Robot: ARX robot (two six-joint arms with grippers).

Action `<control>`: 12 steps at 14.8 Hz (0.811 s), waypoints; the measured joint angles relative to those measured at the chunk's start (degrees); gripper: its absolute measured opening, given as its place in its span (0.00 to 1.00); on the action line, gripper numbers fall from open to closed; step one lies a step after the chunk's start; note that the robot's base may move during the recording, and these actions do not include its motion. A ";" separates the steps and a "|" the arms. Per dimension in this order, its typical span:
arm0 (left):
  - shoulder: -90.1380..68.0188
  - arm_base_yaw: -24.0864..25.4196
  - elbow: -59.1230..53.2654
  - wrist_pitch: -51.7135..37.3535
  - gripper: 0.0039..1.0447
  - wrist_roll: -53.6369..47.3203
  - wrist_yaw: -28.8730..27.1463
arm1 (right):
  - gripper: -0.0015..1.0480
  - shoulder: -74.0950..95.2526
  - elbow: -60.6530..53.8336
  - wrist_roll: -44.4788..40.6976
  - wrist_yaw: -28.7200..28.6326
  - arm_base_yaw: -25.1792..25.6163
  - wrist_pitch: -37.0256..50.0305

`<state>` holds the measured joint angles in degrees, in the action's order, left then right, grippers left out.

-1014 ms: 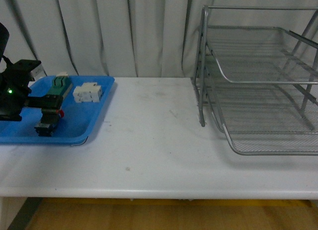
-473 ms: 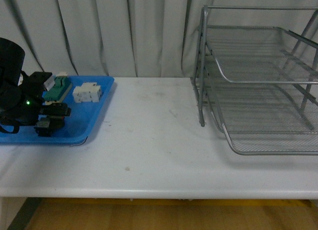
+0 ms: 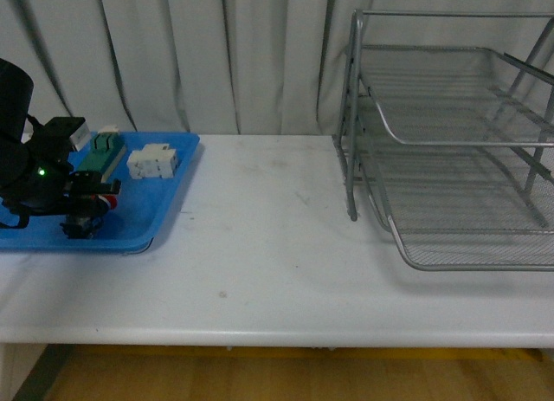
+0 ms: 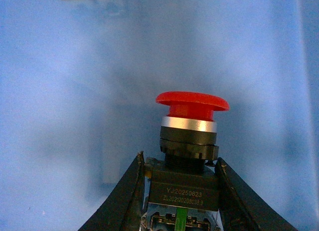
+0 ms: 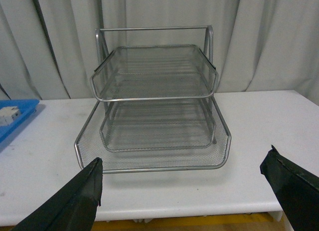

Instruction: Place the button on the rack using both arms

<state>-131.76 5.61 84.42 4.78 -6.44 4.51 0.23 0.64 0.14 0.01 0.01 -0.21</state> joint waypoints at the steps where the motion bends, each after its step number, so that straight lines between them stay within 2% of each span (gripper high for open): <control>1: 2.84 -0.24 -2.03 0.02 0.33 0.11 0.00 | 0.94 0.00 0.00 0.00 0.00 0.00 0.00; 7: 27.04 -2.23 -16.81 -2.21 0.33 1.44 -0.15 | 0.94 0.00 0.00 0.00 0.00 0.00 0.02; 11: 46.93 -4.94 -31.80 1.44 0.33 1.51 -5.27 | 0.94 0.00 0.00 0.02 0.00 0.00 0.02; 12: 54.75 -6.82 -36.39 3.85 0.33 1.73 -8.55 | 0.94 0.00 0.00 0.00 0.00 0.00 0.00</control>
<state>-77.01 -1.21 48.03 8.62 -4.71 -4.03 0.23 0.64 0.14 0.01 0.01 -0.21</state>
